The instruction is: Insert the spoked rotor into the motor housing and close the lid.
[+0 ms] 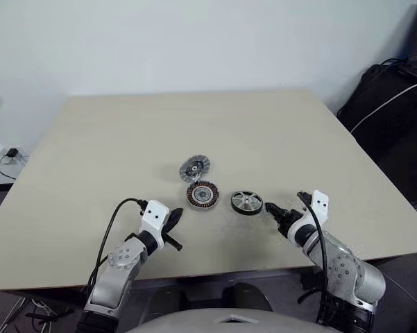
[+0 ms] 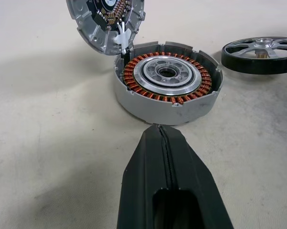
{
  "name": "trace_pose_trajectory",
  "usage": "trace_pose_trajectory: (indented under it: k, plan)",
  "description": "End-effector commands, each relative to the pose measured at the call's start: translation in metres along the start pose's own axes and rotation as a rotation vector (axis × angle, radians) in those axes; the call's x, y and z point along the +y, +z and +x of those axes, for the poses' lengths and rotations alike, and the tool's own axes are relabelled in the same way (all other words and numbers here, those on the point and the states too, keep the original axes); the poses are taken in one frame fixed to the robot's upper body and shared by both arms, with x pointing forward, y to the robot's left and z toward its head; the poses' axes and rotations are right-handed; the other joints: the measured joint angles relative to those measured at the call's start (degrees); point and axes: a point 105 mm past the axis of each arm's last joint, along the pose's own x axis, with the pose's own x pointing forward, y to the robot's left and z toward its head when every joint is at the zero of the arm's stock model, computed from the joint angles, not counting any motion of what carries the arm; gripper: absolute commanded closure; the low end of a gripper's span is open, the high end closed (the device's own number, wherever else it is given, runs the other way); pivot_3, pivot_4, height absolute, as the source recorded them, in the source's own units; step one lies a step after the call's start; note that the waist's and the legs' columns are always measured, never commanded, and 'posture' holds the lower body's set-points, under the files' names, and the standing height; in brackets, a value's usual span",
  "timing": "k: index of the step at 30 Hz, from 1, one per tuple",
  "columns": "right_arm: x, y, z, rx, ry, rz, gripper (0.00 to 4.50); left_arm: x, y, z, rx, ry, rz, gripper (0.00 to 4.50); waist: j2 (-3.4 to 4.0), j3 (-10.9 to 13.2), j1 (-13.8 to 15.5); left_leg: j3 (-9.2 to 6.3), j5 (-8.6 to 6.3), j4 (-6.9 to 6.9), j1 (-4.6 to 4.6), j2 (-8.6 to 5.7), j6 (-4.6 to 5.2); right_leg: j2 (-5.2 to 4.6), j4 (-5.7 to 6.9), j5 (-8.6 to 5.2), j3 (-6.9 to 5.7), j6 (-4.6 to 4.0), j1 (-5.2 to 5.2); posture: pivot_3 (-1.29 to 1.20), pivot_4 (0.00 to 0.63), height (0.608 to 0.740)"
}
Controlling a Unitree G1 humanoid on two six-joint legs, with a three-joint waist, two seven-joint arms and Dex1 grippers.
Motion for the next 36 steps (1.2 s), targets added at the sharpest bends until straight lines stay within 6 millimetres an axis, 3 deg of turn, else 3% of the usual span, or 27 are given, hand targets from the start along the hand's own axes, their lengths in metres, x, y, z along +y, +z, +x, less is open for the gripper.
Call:
trace_pose_trajectory:
  k: [1,11,27,30,34,36]
  plan:
    - [0.016,0.006,-0.002,-0.007,0.077,0.074,2.28,0.000,0.004,0.001,-0.015,-0.007,0.009,4.50,0.03,0.0,0.0,0.00,0.00,-0.01,0.00,0.00,0.00,0.00,0.00,0.00,0.00,-0.01,0.00,0.00,0.000,0.740]
    - [0.026,-0.005,0.006,0.060,0.119,0.192,2.28,0.002,0.003,-0.002,-0.013,0.013,0.002,4.50,0.19,0.1,-0.1,0.01,-0.02,-0.01,0.00,0.00,0.04,0.00,-0.03,-0.01,0.00,0.00,0.00,0.00,0.000,0.740]
    - [0.019,-0.019,0.010,0.096,0.104,0.281,2.28,0.004,0.002,-0.005,-0.009,0.026,0.005,4.50,0.27,0.1,-0.1,0.01,-0.03,-0.04,-0.01,0.00,0.05,0.01,-0.06,-0.01,0.00,0.00,-0.01,0.00,0.000,0.740]
    - [0.017,-0.022,0.011,0.099,0.100,0.299,2.88,0.004,0.002,-0.004,-0.010,0.026,0.007,4.50,0.28,0.1,-0.1,0.01,-0.03,-0.06,-0.01,0.00,0.05,0.01,-0.09,-0.01,0.00,0.01,-0.01,0.00,0.000,0.740]
    - [0.014,-0.024,0.011,0.107,0.088,0.308,4.14,0.005,0.002,-0.004,-0.010,0.026,0.008,4.50,0.30,0.1,-0.1,0.01,-0.03,-0.10,-0.01,0.00,0.05,0.01,-0.12,-0.01,0.00,0.01,-0.01,0.00,0.000,0.740]
    - [0.013,-0.025,0.011,0.107,0.085,0.311,4.17,0.005,0.002,-0.004,-0.010,0.025,0.007,4.50,0.30,0.1,-0.1,0.01,-0.04,-0.10,-0.01,0.00,0.05,0.01,-0.14,-0.01,0.00,0.01,0.00,0.00,0.000,0.740]
